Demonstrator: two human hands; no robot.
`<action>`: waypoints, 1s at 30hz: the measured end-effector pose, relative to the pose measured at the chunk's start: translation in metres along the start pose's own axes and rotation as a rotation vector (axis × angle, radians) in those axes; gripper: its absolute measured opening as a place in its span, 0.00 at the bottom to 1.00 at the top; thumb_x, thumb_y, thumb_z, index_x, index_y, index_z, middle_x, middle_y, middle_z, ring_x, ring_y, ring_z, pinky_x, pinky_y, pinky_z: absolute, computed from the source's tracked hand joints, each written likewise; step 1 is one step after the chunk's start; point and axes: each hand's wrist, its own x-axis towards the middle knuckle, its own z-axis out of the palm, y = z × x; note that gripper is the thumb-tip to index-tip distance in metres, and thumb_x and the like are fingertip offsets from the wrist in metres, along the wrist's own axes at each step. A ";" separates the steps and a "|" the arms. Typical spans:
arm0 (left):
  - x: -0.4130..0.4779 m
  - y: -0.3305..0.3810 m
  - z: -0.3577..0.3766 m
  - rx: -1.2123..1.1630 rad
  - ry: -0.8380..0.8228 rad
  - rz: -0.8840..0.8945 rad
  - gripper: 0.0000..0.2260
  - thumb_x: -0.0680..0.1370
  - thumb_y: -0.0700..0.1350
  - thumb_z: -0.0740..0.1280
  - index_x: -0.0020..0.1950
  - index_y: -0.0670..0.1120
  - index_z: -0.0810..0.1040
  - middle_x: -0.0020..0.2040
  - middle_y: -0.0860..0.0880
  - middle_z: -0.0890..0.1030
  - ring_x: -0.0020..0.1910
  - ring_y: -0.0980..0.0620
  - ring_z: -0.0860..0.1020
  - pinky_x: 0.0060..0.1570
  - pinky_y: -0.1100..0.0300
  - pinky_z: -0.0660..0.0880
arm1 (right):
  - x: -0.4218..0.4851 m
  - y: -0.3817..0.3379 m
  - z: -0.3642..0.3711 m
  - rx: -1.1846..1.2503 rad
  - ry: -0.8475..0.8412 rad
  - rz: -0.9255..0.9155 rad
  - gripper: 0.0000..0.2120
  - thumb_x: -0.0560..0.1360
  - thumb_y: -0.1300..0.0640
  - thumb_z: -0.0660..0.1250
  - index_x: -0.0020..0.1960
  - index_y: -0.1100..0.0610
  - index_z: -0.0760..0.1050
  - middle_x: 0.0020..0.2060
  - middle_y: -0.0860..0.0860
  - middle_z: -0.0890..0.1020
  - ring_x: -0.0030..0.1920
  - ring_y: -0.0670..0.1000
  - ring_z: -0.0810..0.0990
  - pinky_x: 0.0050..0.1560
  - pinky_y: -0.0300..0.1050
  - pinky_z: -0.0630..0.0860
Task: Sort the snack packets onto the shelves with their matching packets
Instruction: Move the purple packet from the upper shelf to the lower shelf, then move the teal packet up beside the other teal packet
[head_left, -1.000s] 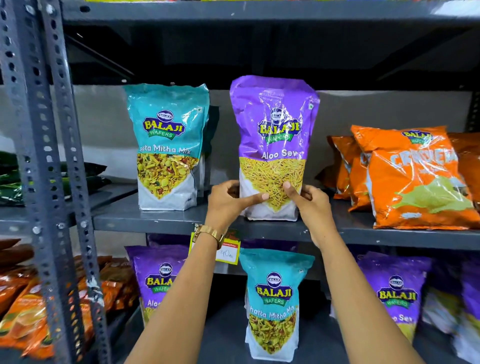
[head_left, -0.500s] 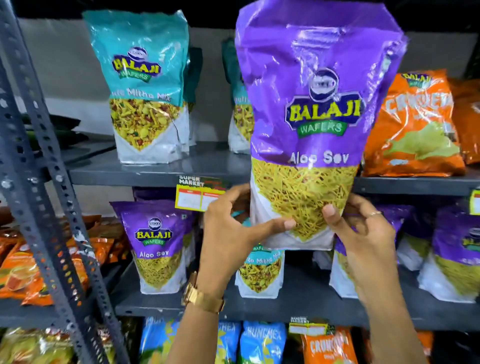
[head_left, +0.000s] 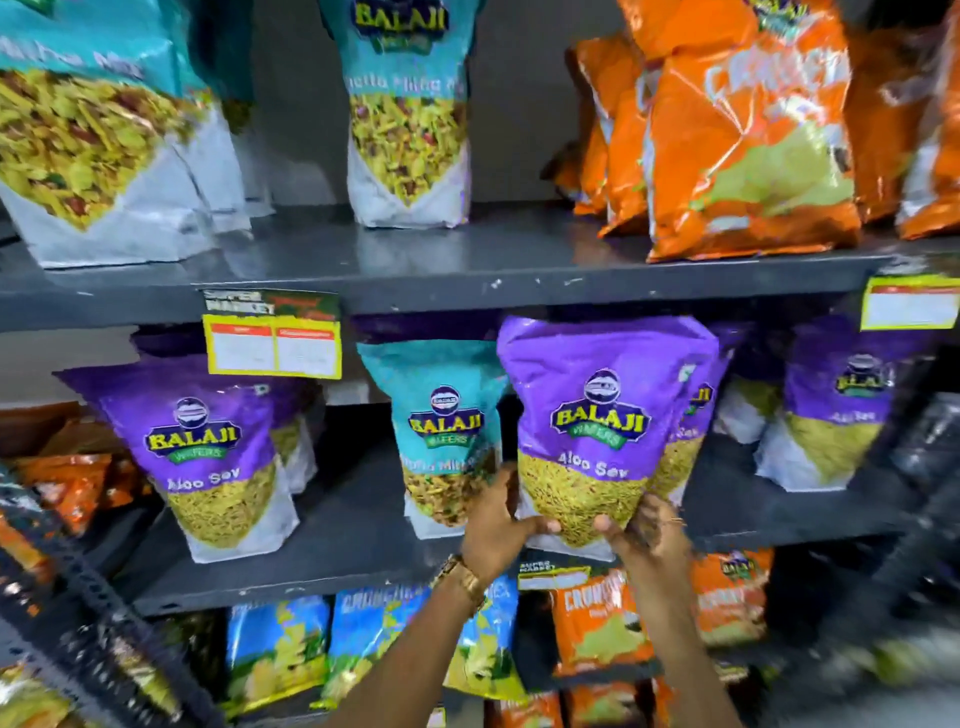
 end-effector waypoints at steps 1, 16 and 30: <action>0.006 -0.009 0.004 0.007 -0.024 -0.008 0.32 0.58 0.47 0.80 0.60 0.54 0.72 0.56 0.50 0.82 0.52 0.69 0.79 0.57 0.62 0.77 | 0.002 0.013 0.000 0.000 0.023 0.020 0.22 0.57 0.48 0.75 0.49 0.52 0.76 0.41 0.43 0.87 0.43 0.41 0.83 0.45 0.34 0.78; -0.001 -0.030 0.014 0.207 0.274 0.005 0.20 0.75 0.43 0.71 0.66 0.48 0.74 0.57 0.49 0.83 0.52 0.50 0.82 0.52 0.52 0.80 | 0.004 0.068 0.034 -0.313 0.286 0.015 0.34 0.68 0.37 0.68 0.68 0.54 0.69 0.61 0.56 0.78 0.63 0.55 0.77 0.59 0.62 0.76; 0.016 -0.067 -0.098 -0.057 0.290 -0.138 0.44 0.55 0.51 0.83 0.68 0.52 0.69 0.60 0.56 0.80 0.56 0.70 0.78 0.53 0.71 0.77 | -0.012 0.059 0.149 -0.249 -0.098 0.065 0.29 0.78 0.43 0.54 0.70 0.63 0.68 0.63 0.59 0.76 0.64 0.55 0.75 0.66 0.37 0.69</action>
